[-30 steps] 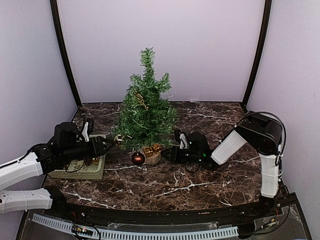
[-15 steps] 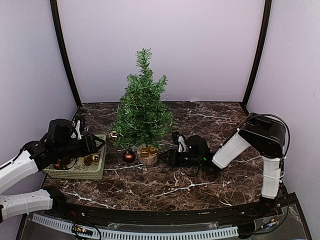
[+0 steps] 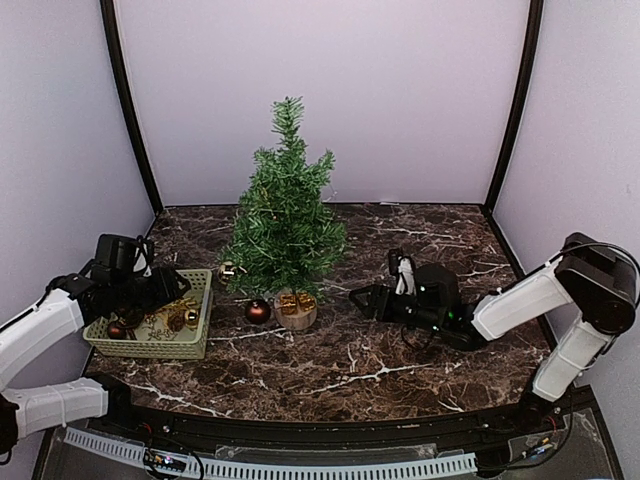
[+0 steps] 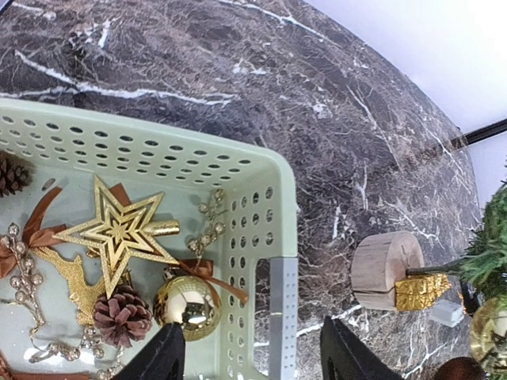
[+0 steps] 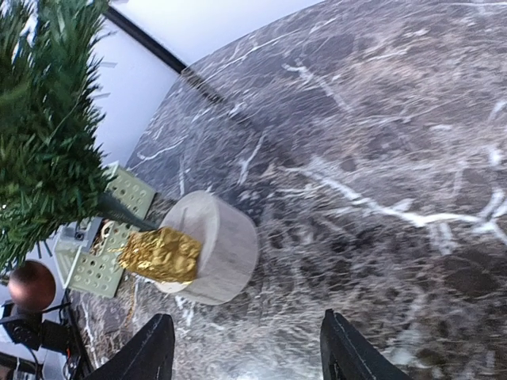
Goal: Decorate the small christmas tree
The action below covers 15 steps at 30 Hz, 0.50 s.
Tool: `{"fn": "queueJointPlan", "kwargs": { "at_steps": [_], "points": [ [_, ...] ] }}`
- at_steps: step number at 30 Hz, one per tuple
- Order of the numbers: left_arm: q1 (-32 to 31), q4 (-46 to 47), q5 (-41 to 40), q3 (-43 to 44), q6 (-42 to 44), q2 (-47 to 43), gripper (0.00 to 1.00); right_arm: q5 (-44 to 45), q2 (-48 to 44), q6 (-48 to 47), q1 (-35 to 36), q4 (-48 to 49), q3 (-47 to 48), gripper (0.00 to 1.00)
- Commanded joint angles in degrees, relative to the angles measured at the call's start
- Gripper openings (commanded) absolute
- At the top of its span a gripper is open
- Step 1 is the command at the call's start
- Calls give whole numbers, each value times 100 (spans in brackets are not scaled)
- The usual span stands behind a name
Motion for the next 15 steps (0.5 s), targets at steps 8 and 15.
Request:
{"fn": "queueJointPlan", "kwargs": {
  "at_steps": [8,15],
  "points": [
    [787,483,652,-746,-385,343,55,213,-643,-496,-567,-466,-141,65],
    [1269,1098,681,-1040,-550,487,48,87,-558,-533,-623,-363,-114,64]
  ]
}}
